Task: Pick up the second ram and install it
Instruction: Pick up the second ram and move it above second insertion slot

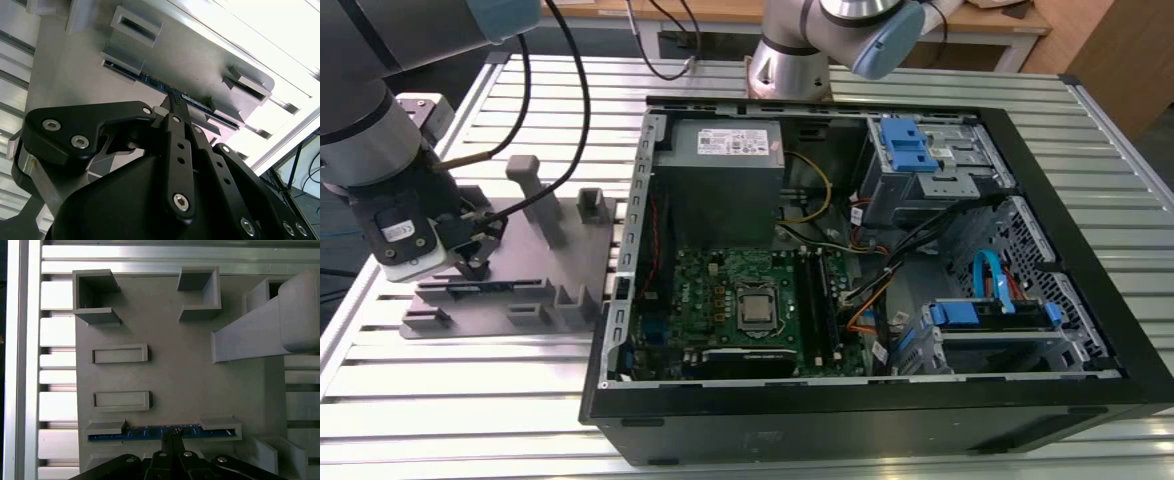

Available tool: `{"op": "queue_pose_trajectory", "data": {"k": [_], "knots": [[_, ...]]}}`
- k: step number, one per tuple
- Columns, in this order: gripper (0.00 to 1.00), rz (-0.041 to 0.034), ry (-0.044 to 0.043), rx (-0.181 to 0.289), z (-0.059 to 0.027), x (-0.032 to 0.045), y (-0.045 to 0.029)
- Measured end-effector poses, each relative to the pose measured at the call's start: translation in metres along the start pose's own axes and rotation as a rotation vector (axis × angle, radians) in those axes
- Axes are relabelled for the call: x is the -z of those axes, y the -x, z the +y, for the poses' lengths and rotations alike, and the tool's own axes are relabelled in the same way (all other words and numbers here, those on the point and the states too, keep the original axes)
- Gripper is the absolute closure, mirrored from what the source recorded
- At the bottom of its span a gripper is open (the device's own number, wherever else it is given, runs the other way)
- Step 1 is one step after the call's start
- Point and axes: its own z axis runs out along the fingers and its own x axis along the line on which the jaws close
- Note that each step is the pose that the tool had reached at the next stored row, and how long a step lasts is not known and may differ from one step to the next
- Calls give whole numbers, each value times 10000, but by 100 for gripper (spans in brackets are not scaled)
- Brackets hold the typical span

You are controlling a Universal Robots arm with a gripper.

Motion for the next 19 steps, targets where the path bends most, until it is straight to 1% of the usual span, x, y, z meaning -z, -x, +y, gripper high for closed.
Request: {"op": "queue_pose_trajectory", "data": {"k": [1, 4, 11, 19], "knots": [[89, 2, 1, 52, 0, 0, 0], [89, 15, 7, 424, 0, 0, 0], [89, 57, 23, 1601, 0, -1, 0], [89, 98, 40, 2778, 0, -2, 0]]}}
